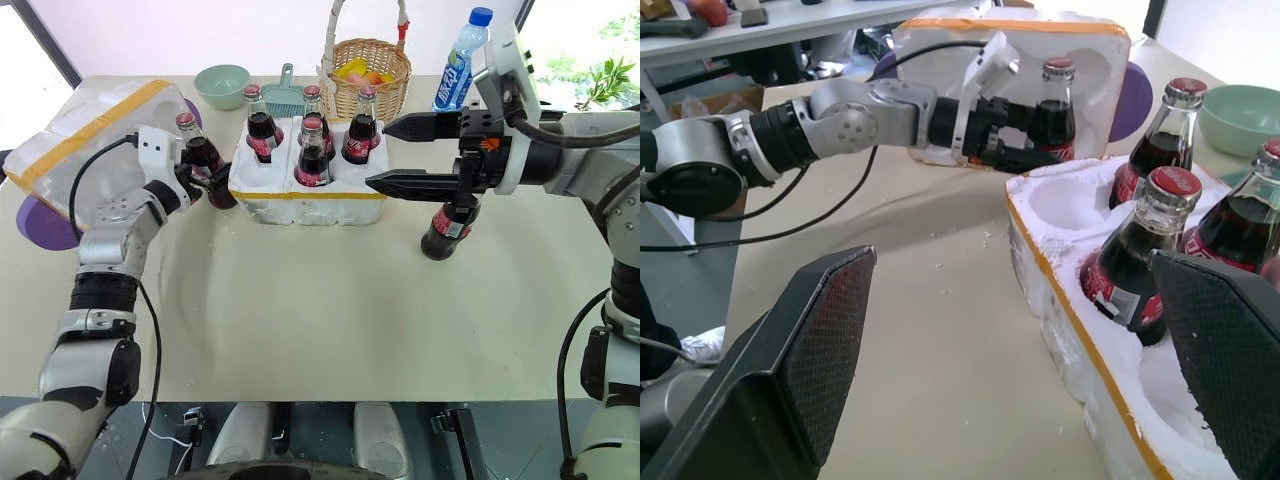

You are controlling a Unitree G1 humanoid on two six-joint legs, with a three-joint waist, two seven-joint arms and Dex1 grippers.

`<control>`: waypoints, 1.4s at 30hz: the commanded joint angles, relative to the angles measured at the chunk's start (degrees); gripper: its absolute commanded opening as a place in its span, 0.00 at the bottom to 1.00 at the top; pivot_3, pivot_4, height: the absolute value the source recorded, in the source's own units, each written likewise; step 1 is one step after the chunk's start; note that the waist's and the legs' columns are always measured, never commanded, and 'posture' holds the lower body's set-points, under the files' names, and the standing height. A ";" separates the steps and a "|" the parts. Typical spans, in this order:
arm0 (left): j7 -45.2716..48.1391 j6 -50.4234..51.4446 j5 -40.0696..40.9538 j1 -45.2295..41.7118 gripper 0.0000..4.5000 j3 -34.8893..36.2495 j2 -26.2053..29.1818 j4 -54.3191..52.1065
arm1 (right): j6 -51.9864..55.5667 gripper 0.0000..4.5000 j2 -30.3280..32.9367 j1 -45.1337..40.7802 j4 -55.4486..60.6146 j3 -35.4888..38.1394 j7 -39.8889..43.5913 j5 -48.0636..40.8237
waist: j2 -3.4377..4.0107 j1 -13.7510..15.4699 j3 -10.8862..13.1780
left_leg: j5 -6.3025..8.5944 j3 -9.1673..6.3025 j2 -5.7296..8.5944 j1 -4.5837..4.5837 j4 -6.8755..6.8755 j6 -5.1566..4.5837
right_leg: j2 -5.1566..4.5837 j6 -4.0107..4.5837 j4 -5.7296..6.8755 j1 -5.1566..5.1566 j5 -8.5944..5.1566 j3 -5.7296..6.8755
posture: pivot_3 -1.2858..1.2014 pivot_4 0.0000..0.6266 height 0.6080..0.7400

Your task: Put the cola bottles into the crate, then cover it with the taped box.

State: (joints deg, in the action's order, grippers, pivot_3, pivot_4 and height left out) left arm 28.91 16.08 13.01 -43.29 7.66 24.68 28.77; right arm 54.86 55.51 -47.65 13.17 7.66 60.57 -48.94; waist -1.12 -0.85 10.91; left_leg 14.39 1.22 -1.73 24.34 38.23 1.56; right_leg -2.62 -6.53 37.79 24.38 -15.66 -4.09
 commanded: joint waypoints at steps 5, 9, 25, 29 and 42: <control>1.54 -0.05 0.51 -0.84 0.63 2.20 3.64 -0.92 | 0.31 1.00 0.61 -0.17 1.45 2.73 -0.97 -1.74 | 0.00 -0.16 0.00 | 0.00 0.00 -0.01 0.01 0.00 0.00 | 0.01 0.00 0.02 0.03 0.00 0.00 | 0.52 0.24 1.00; 3.16 4.67 4.83 -1.05 0.63 5.18 5.94 -6.82 | 0.20 1.00 0.51 -0.16 1.38 2.67 -1.20 -1.77 | -0.02 -0.36 0.01 | 0.00 0.00 -0.04 0.03 -0.02 0.00 | 0.04 0.00 0.05 0.10 0.00 0.00 | 0.52 0.24 1.00; 6.75 21.49 21.02 -9.77 0.63 6.95 4.89 -22.04 | 0.02 1.00 -0.02 1.41 2.26 3.30 -2.97 -2.30 | -0.24 0.10 0.13 | 0.00 -0.04 0.01 0.08 0.01 0.01 | -0.01 0.00 0.06 0.09 0.00 0.04 | 0.52 0.24 1.00; 6.71 16.62 14.54 -8.56 0.63 1.18 3.42 -18.56 | 0.44 1.00 0.05 2.44 3.09 4.24 -4.08 -2.91 | -0.24 -0.37 0.14 | -0.01 -0.02 -0.02 0.08 0.01 0.01 | 0.05 0.00 0.11 0.14 0.00 0.01 | 0.52 0.24 1.00; 8.40 9.66 4.79 -7.99 0.63 -8.10 -0.93 -11.82 | 0.58 1.00 0.20 4.38 3.79 5.26 -6.25 -3.65 | -0.23 0.27 0.13 | -0.01 -0.01 0.00 0.07 0.04 0.01 | 0.03 0.00 0.14 0.12 0.00 0.00 | 0.52 0.24 1.00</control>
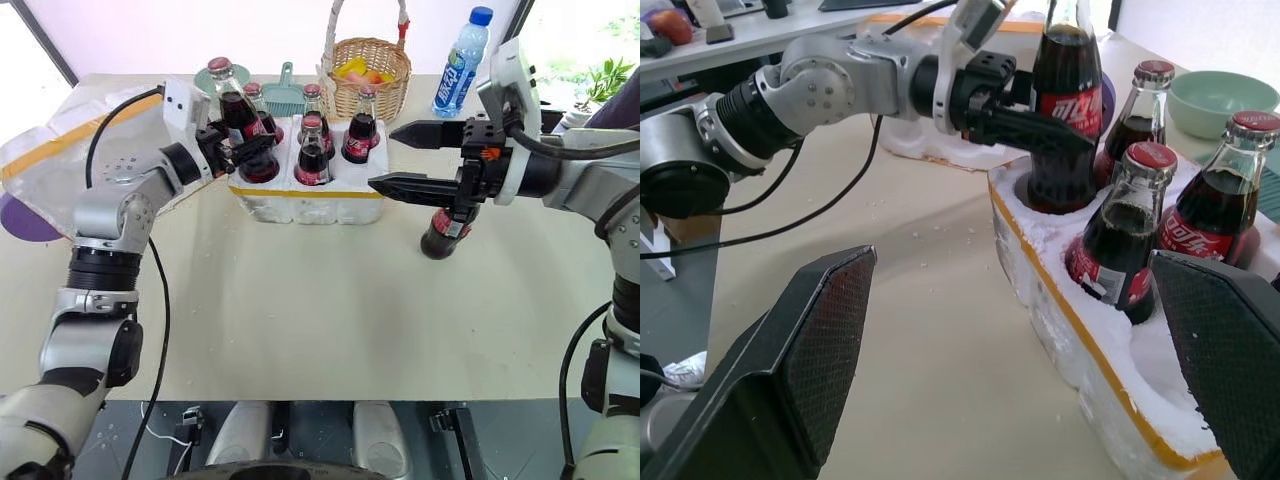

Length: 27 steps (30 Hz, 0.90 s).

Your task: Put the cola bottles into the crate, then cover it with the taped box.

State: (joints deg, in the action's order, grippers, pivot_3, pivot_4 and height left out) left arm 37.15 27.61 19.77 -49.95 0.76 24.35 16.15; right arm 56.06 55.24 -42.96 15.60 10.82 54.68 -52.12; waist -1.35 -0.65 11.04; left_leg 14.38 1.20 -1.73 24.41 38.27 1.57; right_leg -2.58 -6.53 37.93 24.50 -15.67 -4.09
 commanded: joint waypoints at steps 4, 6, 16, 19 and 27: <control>-0.54 -1.51 -3.75 -1.12 0.93 -1.62 -1.50 3.33 | -0.86 1.00 0.42 -0.44 1.13 1.87 -0.71 -0.24 | -0.01 0.03 0.00 | 0.00 -0.01 0.02 0.05 0.00 0.00 | -0.02 0.00 -0.04 0.01 0.00 0.00 | 0.52 0.24 1.00; -0.76 -1.29 -4.18 -0.66 1.00 -1.35 -1.48 3.64 | -0.82 1.00 0.38 -0.32 1.24 1.89 -0.91 -0.28 | 0.00 -0.02 0.00 | 0.00 0.00 0.01 0.02 -0.01 -0.01 | -0.03 0.00 -0.04 0.01 0.00 0.00 | 0.52 0.24 1.00; 5.97 7.52 9.12 1.97 1.00 9.12 3.66 -9.18 | 1.18 1.00 2.36 4.61 4.85 7.44 -2.39 -3.85 | 0.00 -0.21 0.00 | 0.00 -0.02 -0.03 0.02 -0.03 0.00 | 0.00 0.00 -0.01 0.03 0.00 0.00 | 0.52 0.24 1.00; 8.00 13.64 16.75 0.91 1.00 14.50 7.04 -12.64 | 2.79 1.00 3.82 9.28 8.29 12.89 -2.43 -7.38 | 0.00 -0.18 0.00 | 0.00 -0.02 -0.03 0.03 -0.03 0.00 | -0.02 0.00 -0.01 0.03 0.00 0.00 | 0.52 0.24 1.00; 23.06 22.41 29.68 9.73 1.00 14.39 18.53 -27.95 | 8.44 1.00 3.66 27.27 15.94 28.19 -8.13 -14.90 | -0.01 -0.15 -0.01 | 0.00 -0.02 -0.03 -0.05 -0.03 0.00 | -0.03 0.00 -0.03 -0.08 -0.01 0.01 | 0.52 0.24 1.00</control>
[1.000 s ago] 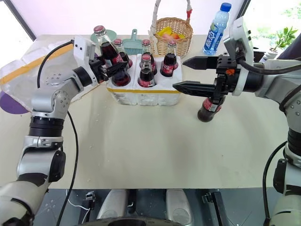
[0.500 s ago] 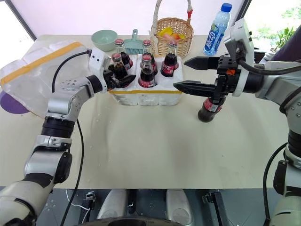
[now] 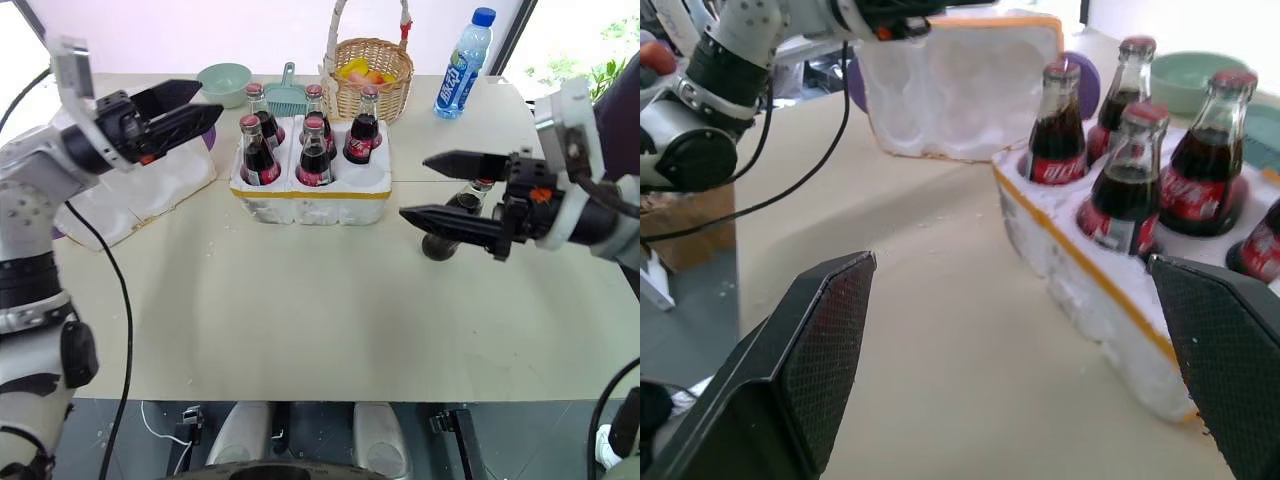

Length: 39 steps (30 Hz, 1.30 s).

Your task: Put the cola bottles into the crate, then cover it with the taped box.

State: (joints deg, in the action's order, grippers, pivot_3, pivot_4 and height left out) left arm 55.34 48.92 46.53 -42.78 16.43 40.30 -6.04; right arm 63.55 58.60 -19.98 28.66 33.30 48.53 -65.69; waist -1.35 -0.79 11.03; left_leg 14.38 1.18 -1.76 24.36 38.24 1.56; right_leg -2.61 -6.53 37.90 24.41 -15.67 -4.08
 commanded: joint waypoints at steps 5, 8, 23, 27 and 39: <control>7.86 -6.68 -5.65 10.22 1.00 -10.87 5.38 -12.38 | -0.66 1.00 -7.89 18.03 6.66 9.42 -12.19 1.07 | -0.14 0.03 -0.11 | 0.00 0.01 0.01 -0.15 0.01 0.00 | 0.05 0.01 -0.01 -0.16 -0.01 -0.02 | 0.52 0.24 1.00; 6.10 -9.42 -8.57 11.19 1.00 -13.73 3.58 -12.08 | -3.47 1.00 -15.26 22.02 9.08 8.53 -20.13 2.81 | -0.14 0.00 -0.10 | 0.00 0.02 0.01 -0.24 0.00 0.00 | 0.07 0.01 -0.06 -0.25 -0.01 -0.05 | 0.52 0.24 1.00; 3.12 -12.23 -10.84 8.72 1.00 -16.79 -3.11 -9.62 | -21.73 1.00 -24.16 18.05 -3.47 -6.07 -27.44 24.10 | -0.11 -0.32 -0.12 | 0.00 0.02 0.00 -0.24 -0.02 0.00 | 0.12 0.01 -0.06 -0.22 -0.01 -0.07 | 0.52 0.24 1.00; 3.09 -13.03 -11.75 7.44 1.00 -16.95 -3.34 -8.39 | -23.37 1.00 -24.83 14.47 -7.64 -8.77 -26.82 25.63 | -0.11 -0.24 -0.12 | 0.00 0.00 -0.02 -0.25 -0.03 0.00 | 0.15 0.01 -0.05 -0.21 -0.01 -0.07 | 0.52 0.24 1.00; 2.67 -13.52 -12.86 6.42 1.00 -17.63 -4.83 -7.26 | -27.42 0.81 -27.14 9.45 -14.54 -12.65 -24.48 28.13 | -0.11 -0.20 -0.12 | 0.00 0.01 0.00 -0.23 -0.03 0.00 | 0.13 0.01 -0.06 -0.21 -0.01 -0.07 | 0.52 0.24 1.00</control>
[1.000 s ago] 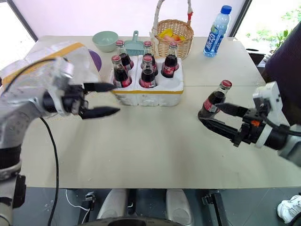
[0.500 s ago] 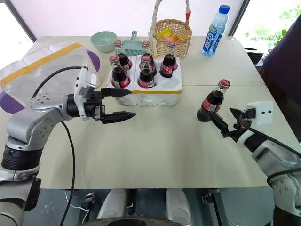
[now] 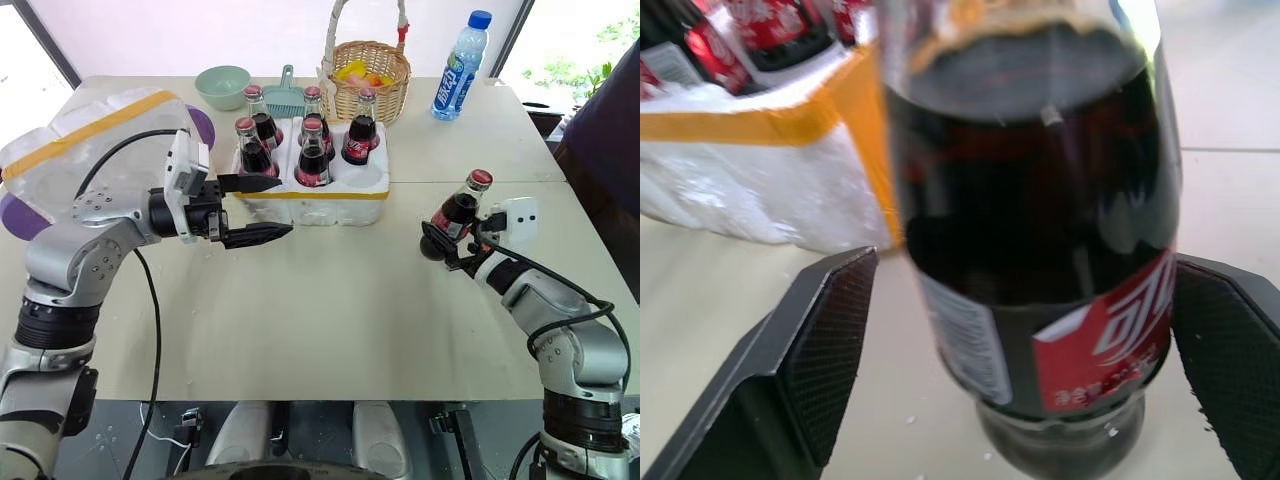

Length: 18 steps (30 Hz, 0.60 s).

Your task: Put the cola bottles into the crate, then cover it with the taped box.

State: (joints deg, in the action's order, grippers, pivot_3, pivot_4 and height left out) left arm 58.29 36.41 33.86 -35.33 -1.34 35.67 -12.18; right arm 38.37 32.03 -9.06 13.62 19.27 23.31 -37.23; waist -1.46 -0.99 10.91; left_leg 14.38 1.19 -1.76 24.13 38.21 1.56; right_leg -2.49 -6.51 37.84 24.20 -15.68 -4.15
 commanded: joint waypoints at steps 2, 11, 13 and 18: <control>-0.39 -1.07 -0.40 -1.08 1.00 0.16 -0.30 -0.93 | -2.15 0.62 -0.25 -1.57 1.38 1.54 0.96 -0.43 | 0.00 0.00 0.00 | 0.00 0.00 0.00 0.00 0.00 0.00 | 0.00 0.00 0.00 0.00 0.00 0.00 | 0.52 0.24 1.00; -1.38 -0.56 -0.02 -0.80 1.00 1.44 0.18 -1.29 | 3.06 0.62 4.74 -16.61 6.46 1.18 3.87 -7.76 | 0.28 -0.58 0.17 | 0.00 0.10 0.00 0.03 0.00 0.00 | -0.01 -0.01 0.10 0.15 0.01 -0.13 | 0.52 0.24 1.00; -1.65 -0.63 -0.14 -0.81 1.00 1.67 0.24 -1.11 | 4.00 0.62 4.96 -23.31 3.31 -1.33 4.35 -7.08 | 0.28 -0.88 0.17 | 0.00 0.05 -0.02 0.03 -0.02 0.00 | 0.05 0.00 0.11 0.17 0.00 -0.11 | 0.52 0.24 1.00; -2.36 -1.04 -0.45 -0.70 1.00 2.02 0.27 -1.13 | 2.68 0.62 2.09 -35.64 -7.59 -6.98 5.86 -3.06 | 0.23 -1.28 0.15 | 0.00 0.04 -0.02 0.07 -0.05 0.00 | 0.02 0.00 0.08 0.19 0.00 -0.08 | 0.52 0.24 1.00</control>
State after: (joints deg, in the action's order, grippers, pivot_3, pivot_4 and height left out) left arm 56.18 36.59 33.40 -35.44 -0.85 35.61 -12.10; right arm 42.87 34.34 -42.75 8.04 12.79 28.60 -41.63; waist -1.23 -2.27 11.06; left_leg 14.38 1.24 -1.77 24.23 38.17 1.56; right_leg -2.49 -6.52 37.91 24.39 -15.68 -4.23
